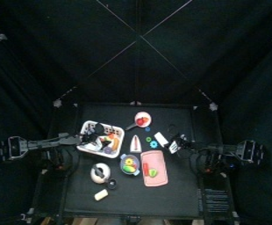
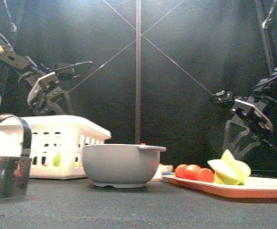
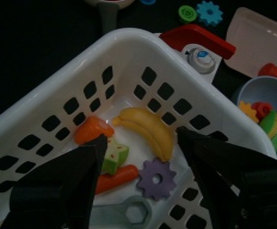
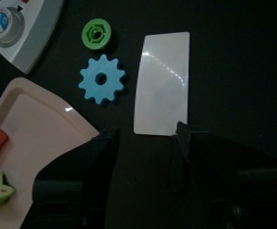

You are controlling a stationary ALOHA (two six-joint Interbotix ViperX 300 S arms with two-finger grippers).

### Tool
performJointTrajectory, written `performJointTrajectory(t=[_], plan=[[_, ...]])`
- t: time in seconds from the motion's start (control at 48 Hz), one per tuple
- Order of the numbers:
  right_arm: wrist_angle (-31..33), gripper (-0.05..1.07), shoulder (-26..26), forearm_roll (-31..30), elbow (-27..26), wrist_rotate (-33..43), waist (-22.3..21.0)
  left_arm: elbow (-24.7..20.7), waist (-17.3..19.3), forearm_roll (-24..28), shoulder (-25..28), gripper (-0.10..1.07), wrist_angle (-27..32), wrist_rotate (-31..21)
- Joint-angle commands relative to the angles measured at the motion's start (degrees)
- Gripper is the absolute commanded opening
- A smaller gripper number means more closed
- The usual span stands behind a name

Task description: Grab starfruit top

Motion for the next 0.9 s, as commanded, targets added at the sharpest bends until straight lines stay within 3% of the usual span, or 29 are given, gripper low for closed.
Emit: performJointTrajectory(t=[0.0,0.125,0.25,0.375,0.521,0.708,0.875], plan=[[-0.4,0.88,-0.4,-0.1,-1.5,-0.1,0.4,-0.5,-0.4,0.0,-0.2,0.97,-0.6,0.0],[-0.5,0.88,-0.6,-0.4,-3.0,-0.6,2.5,-0.8,-3.0,0.1,-0.4,0.97,-1.4,0.1],[-0.8,0.88,-0.7,-2.9,-4.6,-0.6,7.2,-1.5,-6.5,0.4,-0.4,0.97,-2.5,0.4],[-0.8,0.88,-0.5,-7.4,-6.0,-0.4,15.7,-2.1,-9.5,1.0,-0.4,0.97,-3.8,0.4],[-0.5,0.88,-0.4,-8.5,-7.5,0.4,24.5,-2.4,-12.6,1.2,-0.4,0.97,-8.0,0.4],[3.3,0.88,-0.4,1.8,-12.0,4.3,29.4,-2.1,-14.9,1.3,-0.4,0.97,-14.6,0.4],[15.3,0.88,-0.2,16.7,-16.4,8.6,29.6,-2.2,-14.9,1.3,0.2,0.97,-17.1,0.4]])
